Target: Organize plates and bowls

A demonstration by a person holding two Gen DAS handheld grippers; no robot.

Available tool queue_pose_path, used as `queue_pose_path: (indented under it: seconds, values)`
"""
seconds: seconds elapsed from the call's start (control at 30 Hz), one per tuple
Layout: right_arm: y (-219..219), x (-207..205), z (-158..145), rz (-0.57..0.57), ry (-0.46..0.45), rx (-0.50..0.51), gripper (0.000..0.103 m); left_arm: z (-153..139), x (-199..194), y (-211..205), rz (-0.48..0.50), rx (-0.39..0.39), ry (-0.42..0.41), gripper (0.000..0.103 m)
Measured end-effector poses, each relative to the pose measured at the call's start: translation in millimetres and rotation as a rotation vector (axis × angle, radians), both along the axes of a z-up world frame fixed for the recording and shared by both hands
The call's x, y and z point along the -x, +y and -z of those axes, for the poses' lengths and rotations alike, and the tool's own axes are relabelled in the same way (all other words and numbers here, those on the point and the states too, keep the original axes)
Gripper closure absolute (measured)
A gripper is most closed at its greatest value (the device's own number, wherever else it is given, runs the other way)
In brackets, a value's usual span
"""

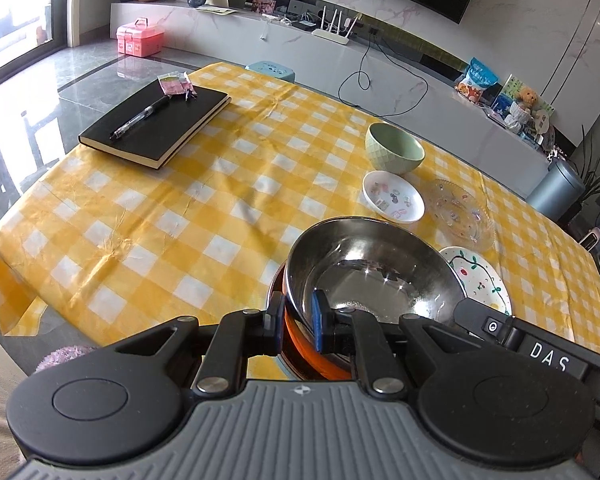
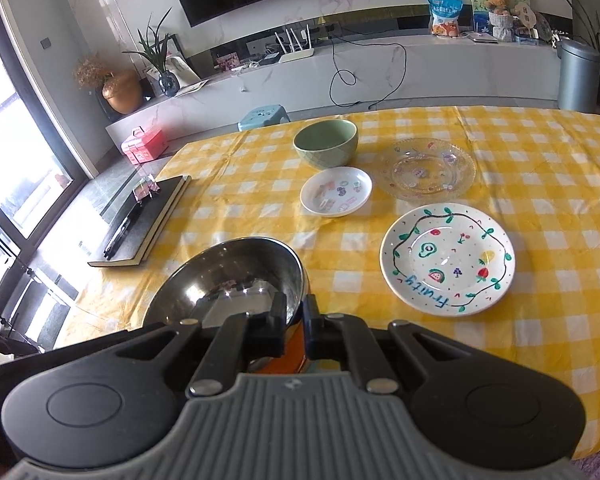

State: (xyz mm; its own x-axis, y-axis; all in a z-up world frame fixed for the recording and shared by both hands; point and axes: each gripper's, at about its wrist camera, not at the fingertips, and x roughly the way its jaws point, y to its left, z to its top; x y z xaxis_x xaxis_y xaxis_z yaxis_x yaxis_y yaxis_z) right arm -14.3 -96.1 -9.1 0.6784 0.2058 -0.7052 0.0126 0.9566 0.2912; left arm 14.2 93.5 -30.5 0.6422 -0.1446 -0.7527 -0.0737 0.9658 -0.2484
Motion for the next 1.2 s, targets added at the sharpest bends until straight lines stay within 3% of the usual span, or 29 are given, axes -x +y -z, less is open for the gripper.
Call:
queue_pose_path:
  seconds: [0.3,0.83,1.2]
  values:
    - [13,-7,13,-0.004,0.024,0.043,0.098,6,-4,1,0.016,-0.025,-0.009,0.088]
    - [8,-9,18,0.011,0.037,0.022,0.098,7,-7,20,0.022,0.098,0.006,0.086]
    - [10,-9,16,-0.011,-0.003,0.045,0.099,3,-8,18,0.033,0.067,-0.016,0.09]
